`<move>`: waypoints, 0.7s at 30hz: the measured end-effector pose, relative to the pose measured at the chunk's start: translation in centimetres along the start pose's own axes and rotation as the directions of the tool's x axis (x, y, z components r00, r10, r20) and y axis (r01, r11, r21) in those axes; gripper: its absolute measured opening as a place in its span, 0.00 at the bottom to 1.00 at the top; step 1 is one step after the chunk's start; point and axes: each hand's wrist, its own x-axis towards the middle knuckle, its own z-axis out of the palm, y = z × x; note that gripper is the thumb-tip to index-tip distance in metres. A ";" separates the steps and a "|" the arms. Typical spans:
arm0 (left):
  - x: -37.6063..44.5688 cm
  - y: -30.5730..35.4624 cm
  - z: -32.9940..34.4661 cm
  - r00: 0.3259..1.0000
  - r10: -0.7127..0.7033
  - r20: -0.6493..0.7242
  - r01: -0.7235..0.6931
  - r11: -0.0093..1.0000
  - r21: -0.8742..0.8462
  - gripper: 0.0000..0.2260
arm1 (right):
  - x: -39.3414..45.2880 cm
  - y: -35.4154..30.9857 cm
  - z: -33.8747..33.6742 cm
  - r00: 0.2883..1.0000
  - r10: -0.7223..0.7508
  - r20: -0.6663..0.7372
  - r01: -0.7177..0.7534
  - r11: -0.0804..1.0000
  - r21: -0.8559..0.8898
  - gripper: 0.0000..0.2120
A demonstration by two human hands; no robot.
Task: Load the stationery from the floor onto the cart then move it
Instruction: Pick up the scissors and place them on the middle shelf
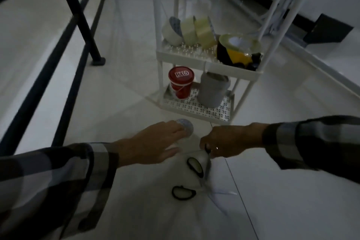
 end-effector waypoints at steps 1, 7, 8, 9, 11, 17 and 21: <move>-0.3 0.7 0.9 1.000 0.025 0.004 -0.025 1.000 0.001 0.24 | 0.5 0.1 1.6 0.999 0.052 0.009 -0.053 0.996 0.069 0.19; -0.1 2.7 3.9 0.952 0.036 0.303 -0.002 0.994 -0.114 0.39 | 0.7 0.2 9.7 0.982 0.138 -0.126 -0.112 0.975 0.189 0.18; 0.3 3.0 4.1 0.933 0.013 0.359 0.025 0.994 -0.103 0.43 | 0.5 0.4 10.4 0.975 0.157 -0.155 -0.128 0.974 0.185 0.16; 0.7 3.3 4.3 0.915 0.002 0.403 0.034 0.996 -0.084 0.46 | 0.3 0.5 10.9 0.966 0.186 -0.180 -0.148 0.968 0.205 0.15; 1.6 3.9 4.8 0.890 -0.005 0.456 0.036 0.998 -0.060 0.51 | 0.1 0.7 11.6 0.950 0.235 -0.207 -0.194 0.960 0.201 0.14; 2.8 4.7 8.5 0.867 0.113 0.485 -0.161 0.985 0.059 0.52 | -0.9 0.6 13.3 0.869 0.430 -0.244 -0.355 0.886 0.297 0.16; 3.2 5.2 9.2 0.903 0.180 0.389 -0.166 0.984 -0.068 0.31 | -1.3 1.0 13.6 0.862 0.470 -0.191 -0.363 0.834 0.416 0.20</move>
